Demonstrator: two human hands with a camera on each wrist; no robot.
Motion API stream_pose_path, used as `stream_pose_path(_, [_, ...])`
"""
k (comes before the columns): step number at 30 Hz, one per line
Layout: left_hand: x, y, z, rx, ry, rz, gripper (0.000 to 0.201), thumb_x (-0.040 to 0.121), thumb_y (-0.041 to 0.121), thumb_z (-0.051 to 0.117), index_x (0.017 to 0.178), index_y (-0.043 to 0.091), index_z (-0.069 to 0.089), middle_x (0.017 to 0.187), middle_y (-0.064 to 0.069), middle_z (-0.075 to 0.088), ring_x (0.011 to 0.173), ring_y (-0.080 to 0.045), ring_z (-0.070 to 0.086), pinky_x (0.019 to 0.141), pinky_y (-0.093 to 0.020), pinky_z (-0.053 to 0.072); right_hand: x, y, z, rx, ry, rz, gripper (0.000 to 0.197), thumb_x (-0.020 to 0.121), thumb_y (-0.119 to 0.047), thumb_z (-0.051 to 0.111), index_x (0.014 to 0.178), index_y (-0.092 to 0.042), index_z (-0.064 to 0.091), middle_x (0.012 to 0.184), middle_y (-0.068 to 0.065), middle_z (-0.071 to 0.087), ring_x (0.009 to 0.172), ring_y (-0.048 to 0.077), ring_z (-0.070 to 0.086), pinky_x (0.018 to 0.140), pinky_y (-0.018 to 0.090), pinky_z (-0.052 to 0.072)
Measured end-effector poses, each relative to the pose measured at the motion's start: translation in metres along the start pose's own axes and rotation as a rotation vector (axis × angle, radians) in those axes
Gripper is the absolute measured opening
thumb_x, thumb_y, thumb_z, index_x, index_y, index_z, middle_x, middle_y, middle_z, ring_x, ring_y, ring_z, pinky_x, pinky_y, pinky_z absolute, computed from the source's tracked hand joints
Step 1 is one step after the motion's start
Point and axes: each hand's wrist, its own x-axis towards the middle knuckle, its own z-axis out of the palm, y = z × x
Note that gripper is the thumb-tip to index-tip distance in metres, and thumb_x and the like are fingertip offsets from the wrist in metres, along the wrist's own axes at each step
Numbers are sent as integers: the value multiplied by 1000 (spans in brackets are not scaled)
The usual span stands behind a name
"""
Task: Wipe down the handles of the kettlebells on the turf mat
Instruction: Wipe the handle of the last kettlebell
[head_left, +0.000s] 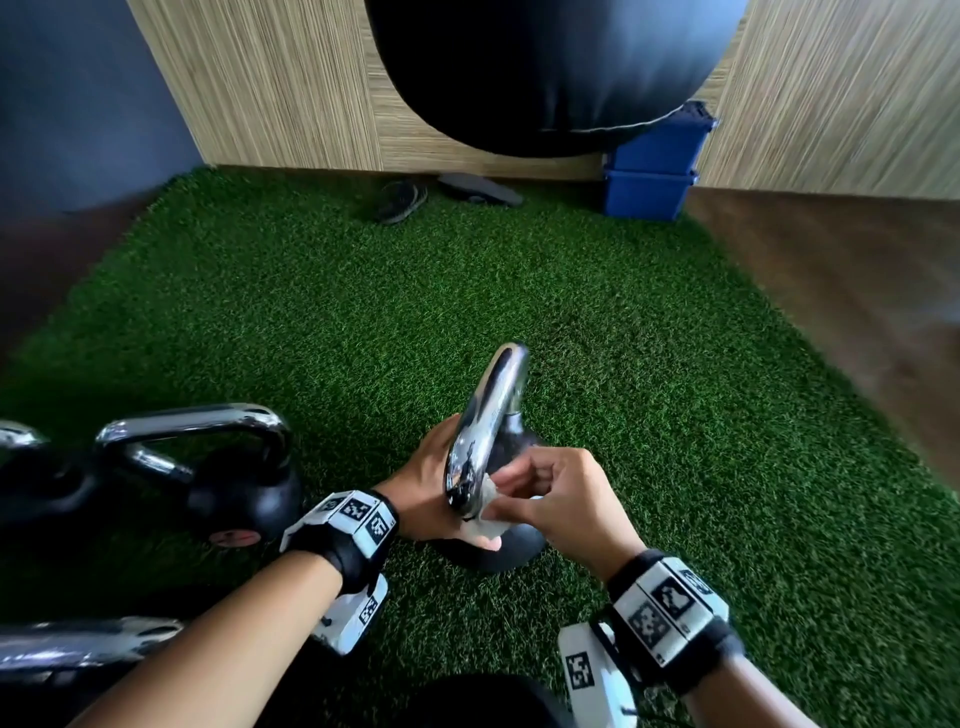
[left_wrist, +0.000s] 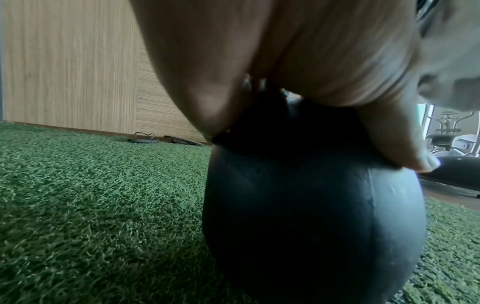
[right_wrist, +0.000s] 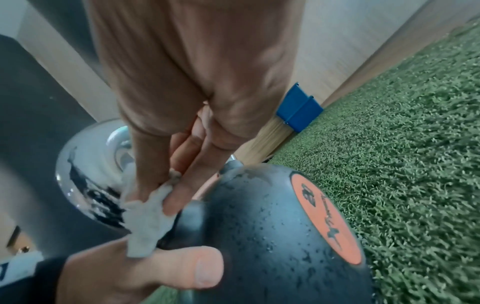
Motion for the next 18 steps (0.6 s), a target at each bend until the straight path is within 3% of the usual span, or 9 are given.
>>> stream_pose_path(3, [-2,3,1,-9,-44,-63,124,68,15,94,158,10,8,161,-18,29,149,-32,31,124,-35,25,8,7,2,-45,9,31,37,76,11,76,110,14,63,102,27,68,80,23,58,71,19,49])
stream_pose_path(6, [2,-1,3,142,-110,103,127,65,41,95,160,20,14,164,-6,25,151,-25,27,127,-44,20,19,-2,-2,-122,-51,-26,19,82,8,70,101,8,69,75,-8,68,61,9,53,55,12,42])
stream_pose_path(7, [3,-2,2,153,-72,145,126,63,44,95,160,21,17,163,-2,25,151,-22,26,126,-46,22,24,-5,-3,-165,-113,-32,13,85,7,69,97,4,72,72,-12,66,60,9,58,56,13,47])
stream_pose_path(9, [4,-7,1,92,7,184,126,60,46,96,158,20,22,161,-2,26,150,-21,27,125,-49,25,32,-14,-6,-319,-231,-36,19,88,-1,68,81,-18,74,73,-12,66,71,18,68,73,31,60])
stream_pose_path(10, [3,-8,1,93,13,195,125,60,48,95,158,20,23,162,-2,27,151,-22,26,126,-49,23,34,-18,-7,-379,-270,-27,30,89,-2,68,74,-27,70,73,-10,67,75,25,68,78,44,59])
stream_pose_path(11, [3,-9,3,117,-4,188,122,61,51,94,157,19,27,161,-3,27,151,-22,25,127,-49,21,36,-21,-8,-378,-303,-11,36,89,0,67,70,-30,68,72,-9,68,75,26,66,79,49,57])
stream_pose_path(13, [5,-12,6,145,-48,142,119,61,53,93,155,15,32,160,-4,30,150,-23,27,127,-49,19,39,-23,-13,-302,-366,0,37,89,6,64,74,-27,71,74,-10,73,75,15,67,71,33,58])
stream_pose_path(15, [5,-12,5,98,-58,68,129,57,54,94,159,18,23,163,-1,26,151,-21,27,127,-49,20,39,-28,-15,-238,-411,33,21,90,7,62,88,-10,74,88,-4,76,74,4,68,67,16,53])
stream_pose_path(18, [6,-13,3,149,-83,35,129,54,65,88,159,29,22,165,1,21,153,-20,21,127,-52,18,43,-27,-14,-259,-434,41,16,91,8,60,105,10,68,94,9,72,70,2,64,68,14,51])
